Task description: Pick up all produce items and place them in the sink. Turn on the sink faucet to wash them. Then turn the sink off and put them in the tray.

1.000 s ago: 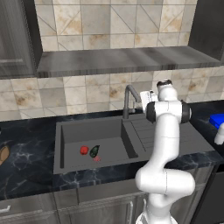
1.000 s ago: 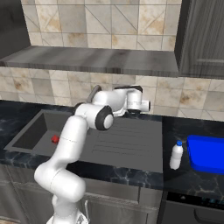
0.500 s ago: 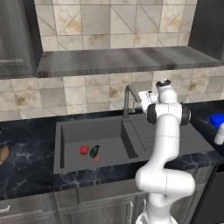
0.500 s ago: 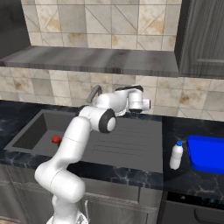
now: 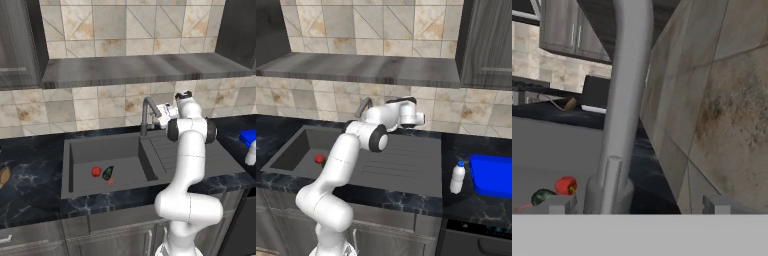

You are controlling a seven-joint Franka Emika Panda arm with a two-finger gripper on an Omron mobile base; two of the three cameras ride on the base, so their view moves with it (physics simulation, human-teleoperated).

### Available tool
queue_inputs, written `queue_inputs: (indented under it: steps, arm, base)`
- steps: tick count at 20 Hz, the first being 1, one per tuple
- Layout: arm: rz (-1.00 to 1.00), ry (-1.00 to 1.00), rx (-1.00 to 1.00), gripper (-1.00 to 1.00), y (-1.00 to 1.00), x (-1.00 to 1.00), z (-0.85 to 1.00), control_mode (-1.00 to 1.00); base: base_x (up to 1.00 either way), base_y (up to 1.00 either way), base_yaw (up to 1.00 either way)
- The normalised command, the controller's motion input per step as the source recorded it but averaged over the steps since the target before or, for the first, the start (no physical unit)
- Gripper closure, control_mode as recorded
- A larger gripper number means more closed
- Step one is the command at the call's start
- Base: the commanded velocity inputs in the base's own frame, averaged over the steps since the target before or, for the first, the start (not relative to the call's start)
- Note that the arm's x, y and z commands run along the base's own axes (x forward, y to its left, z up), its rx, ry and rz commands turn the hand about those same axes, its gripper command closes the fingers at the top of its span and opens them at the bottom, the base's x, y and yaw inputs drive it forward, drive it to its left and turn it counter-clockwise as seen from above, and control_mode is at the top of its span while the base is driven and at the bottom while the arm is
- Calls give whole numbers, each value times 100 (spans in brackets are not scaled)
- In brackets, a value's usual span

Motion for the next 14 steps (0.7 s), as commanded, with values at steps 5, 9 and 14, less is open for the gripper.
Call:
queue_inputs:
  steps: [5, 9, 14]
  arm:
    - [0, 4, 0, -100, 21, 0, -2, -100]
    - [1, 4, 0, -100, 19, 0, -5, -100]
    - [-2, 5, 0, -100, 9, 0, -1, -100]
  base:
    - [0, 0, 0]
    - [0, 0, 0]
    - [0, 0, 0]
